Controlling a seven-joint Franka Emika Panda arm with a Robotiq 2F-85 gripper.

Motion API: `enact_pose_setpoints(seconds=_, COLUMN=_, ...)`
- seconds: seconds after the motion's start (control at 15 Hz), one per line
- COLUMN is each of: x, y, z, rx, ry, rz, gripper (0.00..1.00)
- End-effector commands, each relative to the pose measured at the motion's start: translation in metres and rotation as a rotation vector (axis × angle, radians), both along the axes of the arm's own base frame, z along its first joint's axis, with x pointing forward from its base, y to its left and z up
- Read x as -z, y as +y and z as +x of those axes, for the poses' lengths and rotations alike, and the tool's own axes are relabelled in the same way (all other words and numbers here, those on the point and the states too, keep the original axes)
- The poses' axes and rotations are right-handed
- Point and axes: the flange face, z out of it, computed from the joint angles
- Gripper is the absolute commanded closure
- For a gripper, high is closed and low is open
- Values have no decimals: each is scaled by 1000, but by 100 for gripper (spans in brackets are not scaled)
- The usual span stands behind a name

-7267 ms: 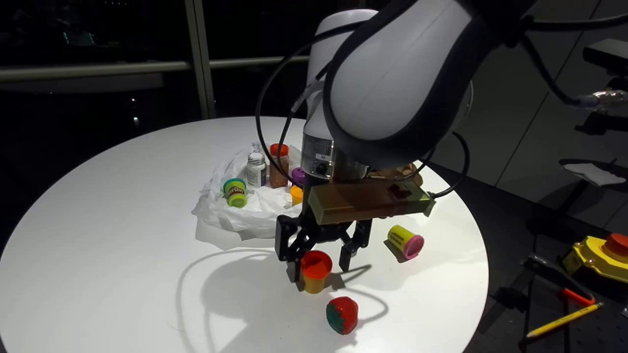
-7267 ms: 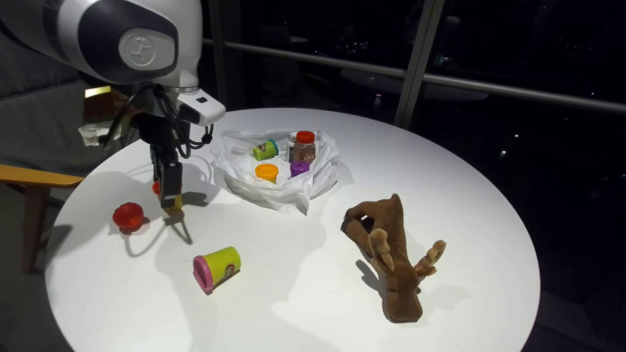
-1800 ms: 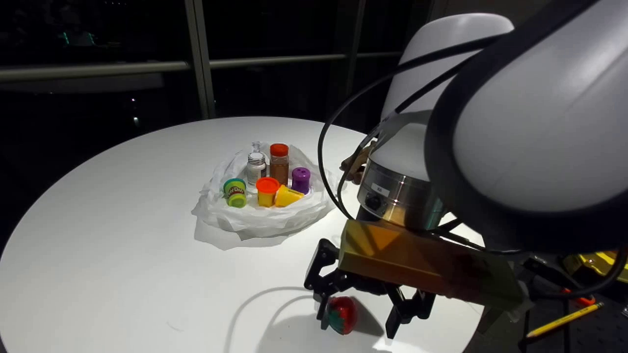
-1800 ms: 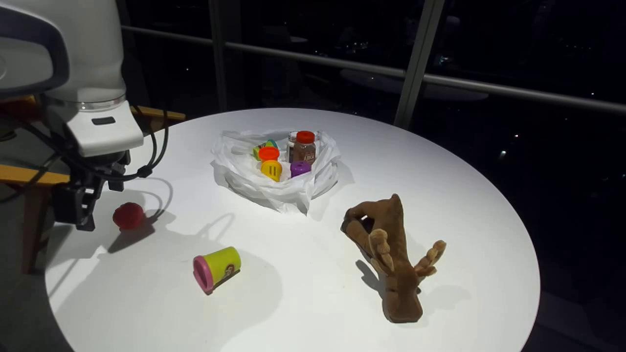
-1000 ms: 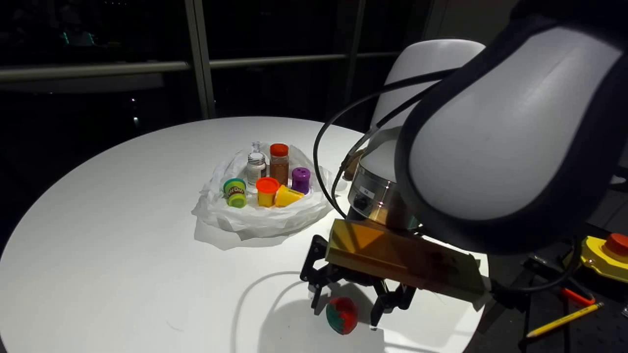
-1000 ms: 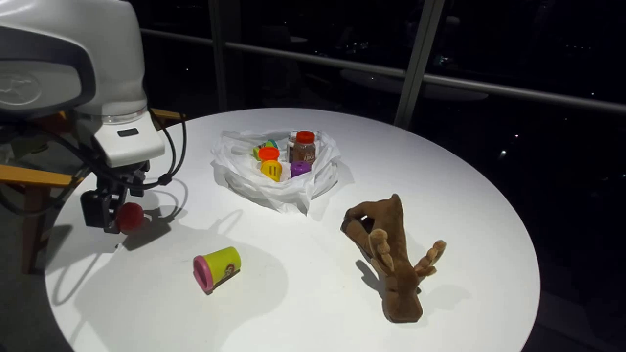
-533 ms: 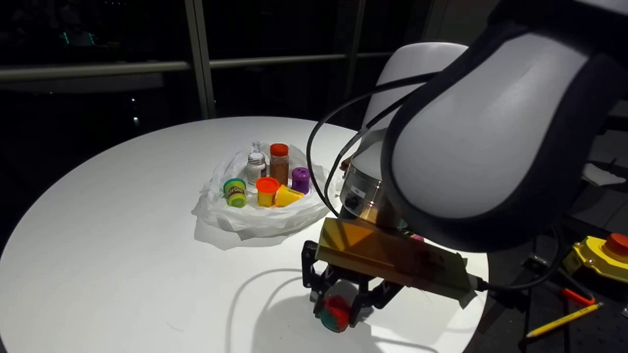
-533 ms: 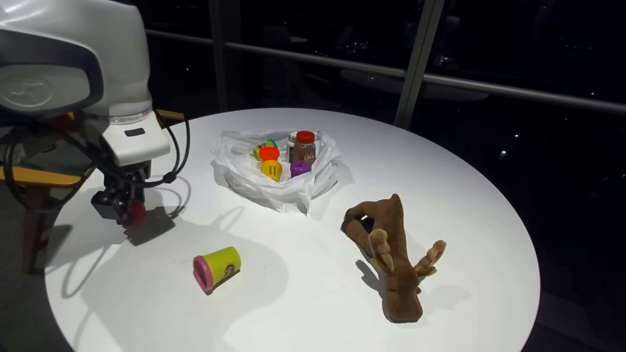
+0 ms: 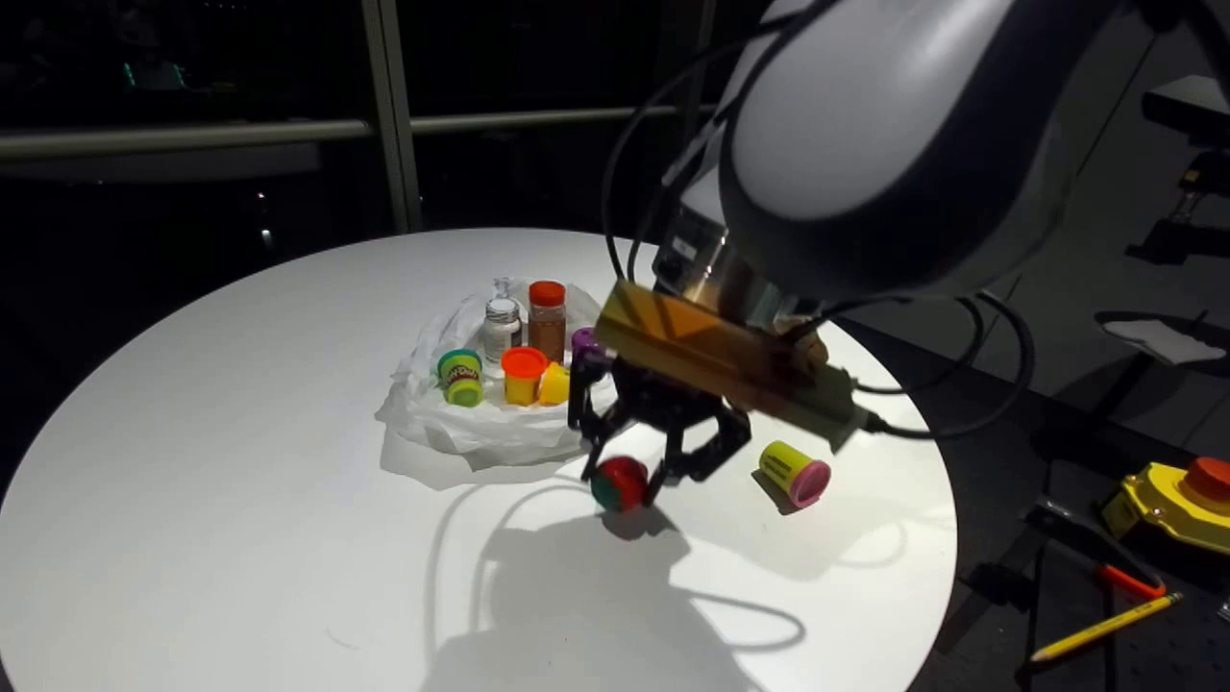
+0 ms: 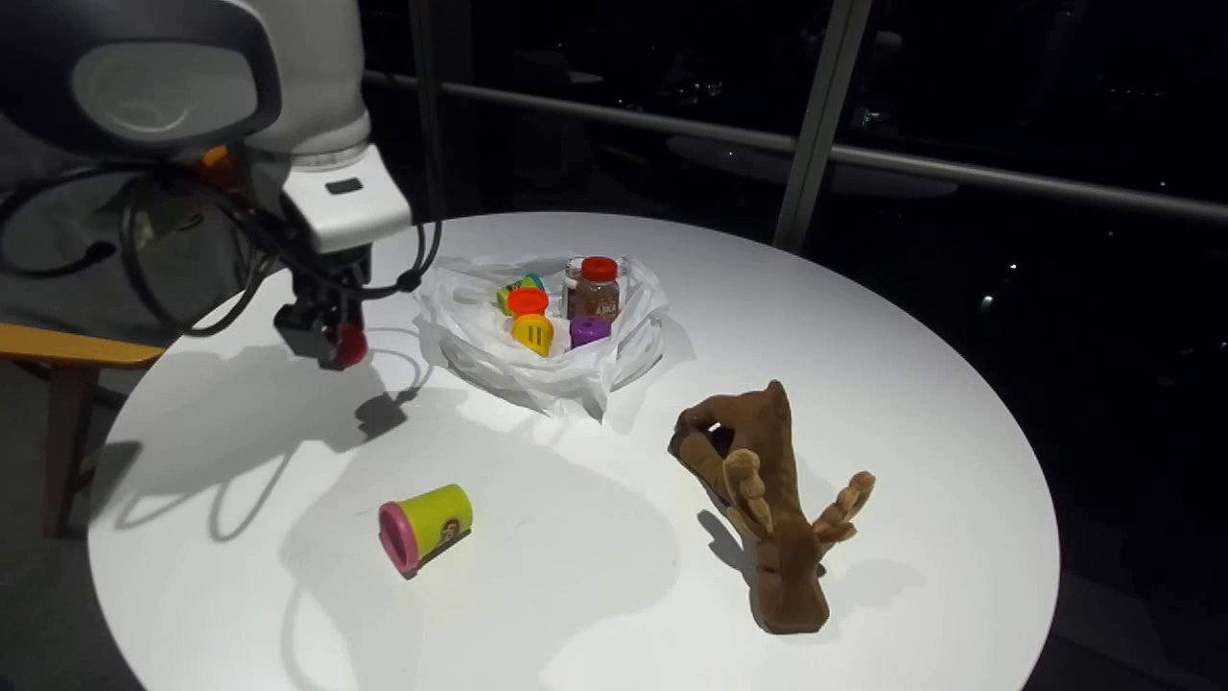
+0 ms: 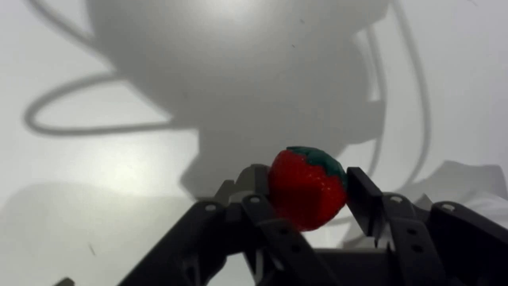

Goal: Put the objects on the table in the plastic

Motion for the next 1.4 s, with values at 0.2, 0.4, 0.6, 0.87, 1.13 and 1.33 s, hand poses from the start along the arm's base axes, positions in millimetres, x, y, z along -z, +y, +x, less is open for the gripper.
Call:
enact_pose_setpoints(seconds=0.2, x=-65, y=-55, z=87, rx=-4, ry=-226, rz=-90, gripper=73)
enact_pose_setpoints(seconds=0.4, x=-54, y=-72, z=116, rx=12, ry=-251, rz=-113, gripper=73)
enact_pose_setpoints(seconds=0.6, x=-37, y=-83, z=141, rx=46, ry=-260, rz=-114, gripper=73)
enact_pose_setpoints(seconds=0.87, x=-35, y=-96, z=163, rx=97, ry=-282, rz=-88, gripper=23)
enact_pose_setpoints(seconds=1.13, x=-60, y=-109, z=156, rx=139, ry=-336, rz=-75, gripper=2)
enact_pose_setpoints(seconds=1.33, x=-83, y=-113, z=136, rx=147, ry=-376, rz=-68, gripper=0)
